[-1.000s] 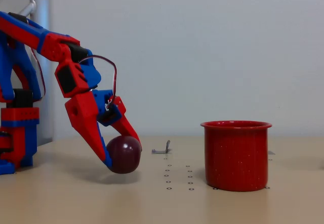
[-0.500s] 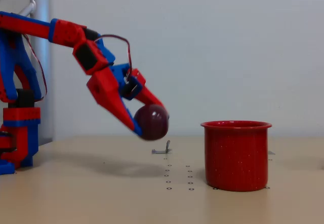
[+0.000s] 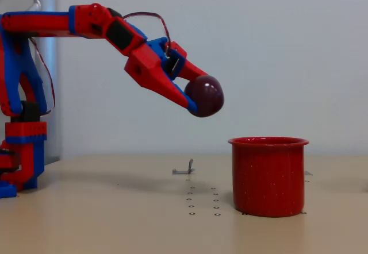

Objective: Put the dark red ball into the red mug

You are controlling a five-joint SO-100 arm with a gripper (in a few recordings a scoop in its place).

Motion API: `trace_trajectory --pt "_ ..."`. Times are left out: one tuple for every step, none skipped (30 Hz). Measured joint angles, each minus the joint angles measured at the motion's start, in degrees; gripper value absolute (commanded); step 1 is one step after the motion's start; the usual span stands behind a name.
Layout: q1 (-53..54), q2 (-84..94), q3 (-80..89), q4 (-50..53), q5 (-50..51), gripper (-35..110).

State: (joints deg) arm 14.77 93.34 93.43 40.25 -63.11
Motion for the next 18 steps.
trace_trajectory --pt "-0.1 -1.6 -1.6 0.0 0.5 11" --pt "-0.2 -3.3 -3.4 0.0 0.8 11" --pt "-0.2 -4.9 -5.2 0.0 0.8 11" --pt "-0.1 -6.2 -6.8 0.0 0.8 10" --pt "0.0 -7.6 -8.8 0.8 0.9 10" --pt "0.1 -8.9 -10.9 1.7 0.9 10" --pt "0.0 -10.2 -13.2 2.5 0.9 10" --pt "-0.1 -11.2 -15.1 3.2 0.9 10" --pt "-0.3 -12.3 -16.8 3.3 1.2 10" --pt "-0.4 -13.2 -18.6 3.6 1.2 10" --pt "-0.5 -14.0 -19.9 3.7 1.2 10" --pt "-0.5 -14.5 -21.0 3.7 1.2 10" --pt "-0.5 -15.3 -22.0 3.7 1.2 10" --pt "-0.4 -16.0 -22.9 3.7 1.2 10" --pt "-0.4 -17.0 -23.8 3.7 1.2 10" --pt "-0.4 -18.0 -24.6 3.7 1.2 10" --pt "-0.4 -19.1 -25.1 3.7 1.2 10" --pt "-0.4 -20.1 -25.8 3.7 1.2 10"
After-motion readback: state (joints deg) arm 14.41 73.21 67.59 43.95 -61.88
